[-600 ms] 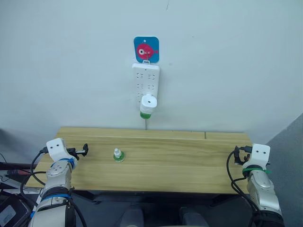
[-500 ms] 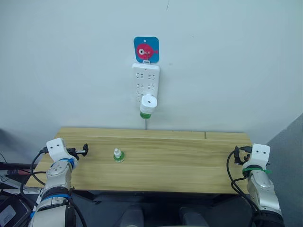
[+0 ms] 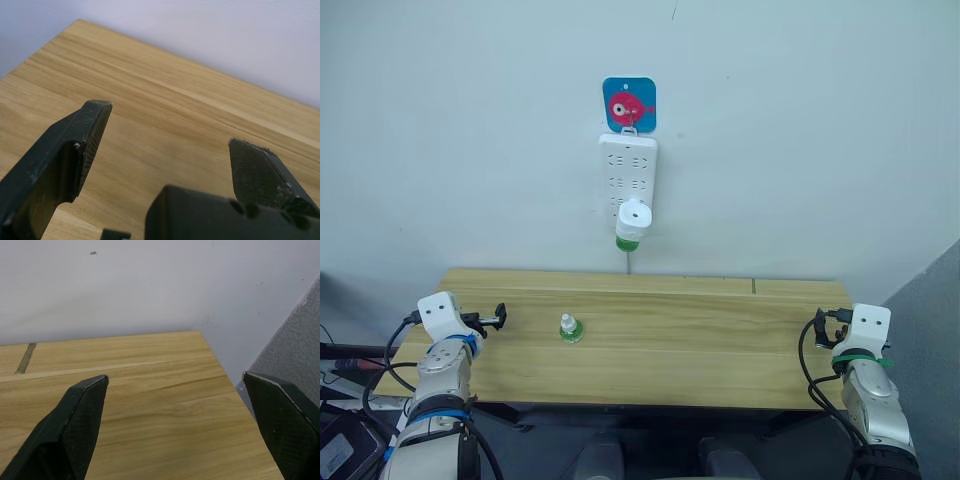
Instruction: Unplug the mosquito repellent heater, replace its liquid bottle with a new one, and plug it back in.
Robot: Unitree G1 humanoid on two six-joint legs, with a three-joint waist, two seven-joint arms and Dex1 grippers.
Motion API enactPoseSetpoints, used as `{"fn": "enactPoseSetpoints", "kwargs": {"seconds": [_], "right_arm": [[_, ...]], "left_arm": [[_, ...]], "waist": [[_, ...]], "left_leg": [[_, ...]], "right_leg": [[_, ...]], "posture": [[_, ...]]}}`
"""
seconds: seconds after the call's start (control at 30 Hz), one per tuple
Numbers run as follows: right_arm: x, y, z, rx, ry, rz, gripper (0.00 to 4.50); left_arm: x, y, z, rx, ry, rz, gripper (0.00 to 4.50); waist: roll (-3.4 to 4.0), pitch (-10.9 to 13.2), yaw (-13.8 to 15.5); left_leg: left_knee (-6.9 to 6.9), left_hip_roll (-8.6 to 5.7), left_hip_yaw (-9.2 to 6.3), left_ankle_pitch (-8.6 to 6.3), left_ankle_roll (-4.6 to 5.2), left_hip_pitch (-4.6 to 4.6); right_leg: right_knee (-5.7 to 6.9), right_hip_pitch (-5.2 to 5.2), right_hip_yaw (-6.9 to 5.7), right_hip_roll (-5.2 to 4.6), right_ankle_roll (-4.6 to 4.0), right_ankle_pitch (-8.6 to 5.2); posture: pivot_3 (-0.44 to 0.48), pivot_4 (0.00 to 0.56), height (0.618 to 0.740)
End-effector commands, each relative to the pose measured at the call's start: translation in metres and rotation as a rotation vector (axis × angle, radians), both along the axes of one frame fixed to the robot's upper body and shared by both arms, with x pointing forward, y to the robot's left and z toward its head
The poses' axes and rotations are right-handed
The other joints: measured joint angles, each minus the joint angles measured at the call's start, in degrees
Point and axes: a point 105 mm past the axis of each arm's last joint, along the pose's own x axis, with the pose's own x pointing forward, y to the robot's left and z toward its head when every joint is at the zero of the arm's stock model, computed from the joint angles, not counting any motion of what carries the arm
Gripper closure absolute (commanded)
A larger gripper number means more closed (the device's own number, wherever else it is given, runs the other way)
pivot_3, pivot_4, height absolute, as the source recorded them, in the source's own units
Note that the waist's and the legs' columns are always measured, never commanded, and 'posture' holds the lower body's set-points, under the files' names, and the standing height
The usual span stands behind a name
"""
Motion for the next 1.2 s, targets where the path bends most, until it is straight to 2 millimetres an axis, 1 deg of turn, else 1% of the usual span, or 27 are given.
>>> {"fn": "enactPoseSetpoints", "kwargs": {"seconds": [0.03, 0.3, 0.33, 0.4, 0.43, 0.5, 0.53, 0.57, 0.67, 0.77, 0.8, 0.87, 0.93, 0.97, 1.07, 1.2], "right_arm": [[0.008, -0.001, 0.021, -0.035, -0.073, 0.009, 0.03], [0.007, 0.000, 0.021, -0.033, -0.074, 0.009, 0.03], [0.009, 0.003, 0.026, -0.033, -0.091, 0.022, 0.03], [0.015, 0.018, 0.042, 0.021, -0.168, 0.100, 0.03], [0.020, 0.036, 0.062, 0.068, -0.232, 0.192, 0.03], [0.023, 0.068, 0.094, 0.143, -0.306, 0.377, 0.03], [0.022, 0.085, 0.110, 0.166, -0.323, 0.482, 0.03], [0.020, 0.097, 0.120, 0.184, -0.323, 0.561, 0.03], [0.016, 0.124, 0.139, 0.191, -0.290, 0.736, 0.00], [0.014, 0.146, 0.154, 0.180, -0.259, 0.871, 0.00], [0.014, 0.152, 0.157, 0.173, -0.252, 0.901, 0.00], [0.015, 0.164, 0.163, 0.146, -0.239, 0.949, 0.00], [0.016, 0.174, 0.168, 0.145, -0.238, 0.983, 0.00], [0.015, 0.180, 0.171, 0.147, -0.241, 1.000, 0.00], [0.012, 0.195, 0.179, 0.149, -0.249, 1.051, 0.00], [0.010, 0.202, 0.185, 0.153, -0.256, 1.063, 0.00]], "left_arm": [[0.008, 0.003, 0.017, 0.010, -0.059, -0.001, 0.00], [0.007, 0.004, 0.017, 0.012, -0.062, -0.005, 0.00], [0.008, 0.003, 0.019, -0.006, -0.074, -0.018, 0.00], [0.011, -0.006, 0.027, -0.082, -0.128, -0.096, 0.00], [0.014, -0.011, 0.041, -0.121, -0.182, -0.162, 0.00], [0.019, -0.019, 0.070, -0.181, -0.267, -0.273, 0.00], [0.022, -0.025, 0.087, -0.189, -0.297, -0.348, 0.00], [0.024, -0.033, 0.103, -0.204, -0.324, -0.417, 0.00], [0.029, -0.059, 0.140, -0.241, -0.372, -0.603, 0.51], [0.039, -0.091, 0.166, -0.221, -0.364, -0.763, 1.47], [0.043, -0.103, 0.174, -0.220, -0.370, -0.808, 1.73], [0.052, -0.129, 0.188, -0.211, -0.372, -0.915, 1.73], [0.059, -0.149, 0.195, -0.199, -0.369, -0.995, 1.73], [0.063, -0.156, 0.198, -0.195, -0.367, -1.027, 1.73], [0.078, -0.175, 0.206, -0.176, -0.371, -1.089, 1.73], [0.098, -0.198, 0.212, -0.144, -0.366, -1.150, 1.73]], "waist": [[0.00, 0.0, 0.0], [-0.02, 0.1, 0.0], [-0.02, 0.2, 0.0], [0.01, 0.4, -0.1], [0.00, 0.5, -0.1], [0.03, 1.3, -0.5], [0.03, 1.4, -0.5], [-0.01, 1.6, -0.7], [-0.10, 1.8, -0.8], [-0.04, 2.0, -0.3], [0.03, 2.1, 0.0], [0.07, 2.4, 0.5], [0.04, 2.7, 0.8], [0.06, 2.8, 0.8], [0.10, 3.2, 0.7], [0.08, 3.7, 0.4]], "left_leg": [[0.00, 0.00, 0.00, 0.00, 0.00, 0.00], [0.00, 0.00, 0.00, 0.00, 0.00, 0.00], [0.00, 0.00, 0.00, 0.00, 0.00, 0.00], [0.00, 0.00, 0.00, -0.01, -0.01, -0.01], [-0.01, 0.01, 0.01, -0.01, -0.01, -0.02], [-0.01, 0.05, -0.01, 0.00, -0.01, -0.02], [-0.01, 0.07, -0.02, 0.00, 0.00, -0.06], [-0.01, 0.09, -0.07, 0.00, 0.00, -0.12], [0.01, 0.13, -0.27, -0.02, -0.03, -0.34], [0.02, -0.08, -0.70, -0.03, -0.06, -0.57], [0.03, -0.09, -0.84, -0.03, -0.06, -0.65], [0.10, -0.09, -1.08, -0.03, -0.05, -0.77], [0.16, -0.09, -1.28, -0.02, -0.05, -0.85], [0.19, -0.09, -1.36, -0.02, -0.05, -0.90], [0.20, -0.09, -1.41, -0.03, -0.05, -0.96], [0.25, -0.09, -1.49, -0.03, -0.04, -1.06]], "right_leg": [[0.00, 0.00, 0.00, 0.00, 0.00, 0.00], [0.00, -0.01, 0.00, 0.00, 0.00, 0.00], [0.00, 0.00, 0.00, 0.00, 0.00, 0.00], [0.00, -0.02, 0.00, 0.00, -0.01, -0.01], [0.00, -0.04, 0.00, 0.00, -0.01, -0.01], [0.02, -0.03, -0.01, 0.00, -0.02, -0.02], [0.04, -0.06, -0.02, 0.02, -0.02, -0.01], [0.06, -0.08, -0.07, 0.03, -0.03, -0.01], [-0.02, -0.11, -0.34, 0.02, -0.16, -0.09], [-0.07, -0.11, -0.81, -0.16, -0.15, -0.27], [-0.07, -0.11, -0.94, -0.16, -0.13, -0.27], [-0.04, -0.12, -1.15, -0.09, 0.00, -0.20], [-0.01, -0.12, -1.33, -0.03, 0.04, -0.18], [-0.01, -0.12, -1.41, 0.01, 0.05, -0.17], [-0.02, -0.12, -1.44, 0.03, 0.05, -0.17], [-0.03, -0.15, -1.51, 0.06, -0.03, -0.12]], "posture": [[0.280, 0.096, 0.740], [0.280, 0.102, 0.740], [0.282, 0.105, 0.740], [0.282, 0.106, 0.740], [0.282, 0.115, 0.740], [0.283, 0.121, 0.740], [0.283, 0.121, 0.740], [0.287, 0.130, 0.740], [0.293, 0.139, 0.740], [0.295, 0.144, 0.740], [0.293, 0.148, 0.740], [0.293, 0.148, 0.740], [0.284, 0.150, 0.740], [0.267, 0.154, 0.740], [0.253, 0.160, 0.740], [0.235, 0.169, 0.740]]}}
